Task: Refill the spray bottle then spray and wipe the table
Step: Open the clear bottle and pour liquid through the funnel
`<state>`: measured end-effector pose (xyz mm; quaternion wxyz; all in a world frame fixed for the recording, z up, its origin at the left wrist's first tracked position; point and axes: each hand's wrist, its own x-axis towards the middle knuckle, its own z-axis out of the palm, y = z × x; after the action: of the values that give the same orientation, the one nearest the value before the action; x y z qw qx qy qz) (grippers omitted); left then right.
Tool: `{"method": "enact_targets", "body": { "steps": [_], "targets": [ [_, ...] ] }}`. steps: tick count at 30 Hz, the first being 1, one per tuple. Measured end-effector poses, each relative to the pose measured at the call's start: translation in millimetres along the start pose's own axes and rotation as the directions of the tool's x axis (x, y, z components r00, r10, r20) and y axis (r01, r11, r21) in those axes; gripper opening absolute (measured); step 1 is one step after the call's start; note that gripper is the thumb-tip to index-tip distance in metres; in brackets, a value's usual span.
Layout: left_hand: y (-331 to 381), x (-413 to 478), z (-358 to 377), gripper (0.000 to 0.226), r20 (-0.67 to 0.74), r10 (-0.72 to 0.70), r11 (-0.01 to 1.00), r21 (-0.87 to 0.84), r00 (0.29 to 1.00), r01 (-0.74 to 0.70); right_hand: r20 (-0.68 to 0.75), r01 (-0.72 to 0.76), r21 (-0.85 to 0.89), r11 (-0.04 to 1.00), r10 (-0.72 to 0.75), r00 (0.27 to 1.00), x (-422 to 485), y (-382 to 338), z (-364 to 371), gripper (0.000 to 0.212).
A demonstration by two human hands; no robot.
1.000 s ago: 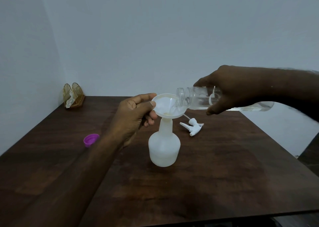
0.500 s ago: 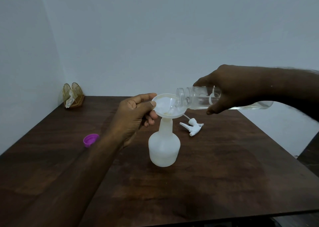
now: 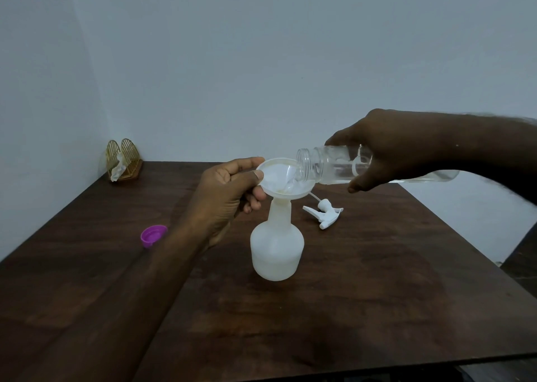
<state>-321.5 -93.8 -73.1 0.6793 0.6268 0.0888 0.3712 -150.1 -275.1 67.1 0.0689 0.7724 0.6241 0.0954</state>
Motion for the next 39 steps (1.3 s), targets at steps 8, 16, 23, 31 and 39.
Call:
{"method": "enact_targets", "body": {
  "steps": [8, 16, 23, 31, 39],
  "targets": [
    [-1.3, 1.5, 0.7, 0.027, 0.005, 0.001, 1.000, -0.017, 1.000, -0.001, 0.000, 0.003, -0.006, 1.000, -0.003, 1.000, 0.4, 0.4, -0.4, 0.073],
    [-1.0, 0.7, -0.2, 0.028, 0.010, 0.000, 1.000, -0.022, 1.000, 0.000, 0.010, 0.006, 0.012, 1.000, -0.006, 1.000, -0.1, -0.1, -0.6, 0.072],
    [-0.7, -0.4, 0.0, 0.028, 0.000, 0.000, 1.000, -0.013, 1.000, 0.000, 0.003, 0.009, 0.025, 1.000, -0.009, 1.000, 0.6, 0.8, -0.8, 0.071],
    [0.8, 0.1, 1.5, 0.030, -0.017, -0.009, 1.000, -0.002, 1.000, 0.009, 0.006, 0.014, 0.038, 0.999, -0.014, 1.000, 2.0, 1.5, -1.4, 0.069],
    [1.4, -1.1, 2.9, 0.027, -0.009, -0.006, 1.000, 0.006, 1.000, 0.007, 0.002, 0.010, 0.023, 1.000, -0.011, 1.000, 1.3, 0.5, -2.2, 0.069]
  ]
}}
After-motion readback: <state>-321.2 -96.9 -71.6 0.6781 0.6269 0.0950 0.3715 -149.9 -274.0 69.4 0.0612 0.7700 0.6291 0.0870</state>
